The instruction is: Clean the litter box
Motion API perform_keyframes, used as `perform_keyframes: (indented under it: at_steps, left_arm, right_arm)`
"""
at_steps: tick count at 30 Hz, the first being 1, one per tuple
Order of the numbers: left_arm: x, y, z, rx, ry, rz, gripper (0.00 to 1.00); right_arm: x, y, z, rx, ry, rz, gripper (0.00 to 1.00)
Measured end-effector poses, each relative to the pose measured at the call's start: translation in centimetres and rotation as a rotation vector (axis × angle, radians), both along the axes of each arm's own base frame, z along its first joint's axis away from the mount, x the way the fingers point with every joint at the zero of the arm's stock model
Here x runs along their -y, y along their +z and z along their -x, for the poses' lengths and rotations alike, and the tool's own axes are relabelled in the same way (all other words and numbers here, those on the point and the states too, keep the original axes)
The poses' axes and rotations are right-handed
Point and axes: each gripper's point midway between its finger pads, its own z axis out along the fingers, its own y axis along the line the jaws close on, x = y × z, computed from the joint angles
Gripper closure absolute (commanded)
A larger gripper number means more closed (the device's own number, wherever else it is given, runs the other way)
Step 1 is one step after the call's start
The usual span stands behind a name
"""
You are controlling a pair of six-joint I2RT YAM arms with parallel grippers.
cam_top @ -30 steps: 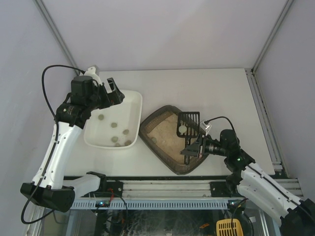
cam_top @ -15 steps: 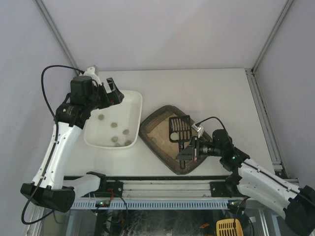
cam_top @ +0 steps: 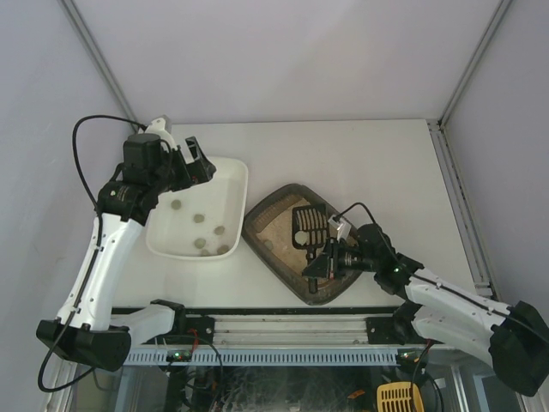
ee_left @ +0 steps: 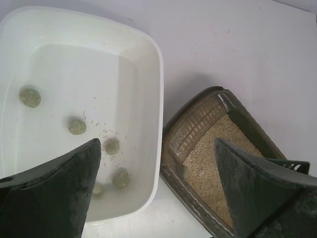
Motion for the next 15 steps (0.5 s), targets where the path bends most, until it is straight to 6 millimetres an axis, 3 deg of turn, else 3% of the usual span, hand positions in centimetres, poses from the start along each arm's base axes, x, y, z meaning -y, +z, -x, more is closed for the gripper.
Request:
perform_keyframes:
  at_steps: [4, 8, 11, 15]
  left_arm:
    - [-0.3, 0.0, -0.1, 0.000, 0.009, 0.002, 0.00]
    - [-1.9, 0.1, -0.5, -0.009, 0.069, 0.042, 0.00]
    - [-5.0, 0.3, -1.0, -0.018, 0.185, 0.119, 0.00]
    - [-10.4, 0.9, -1.6, -0.003, 0.371, 0.275, 0.00]
  right_arm:
    - [-0.6, -0.4, -0.1, -0.022, 0.013, 0.022, 1.00]
    - [-1.5, 0.2, -1.8, -0.007, 0.001, 0.075, 1.00]
    - [-3.2, 1.8, -3.7, 0.022, 0.010, 0.114, 1.00]
    - [-7.2, 4.8, -5.7, 0.080, 0.071, 0.178, 1.00]
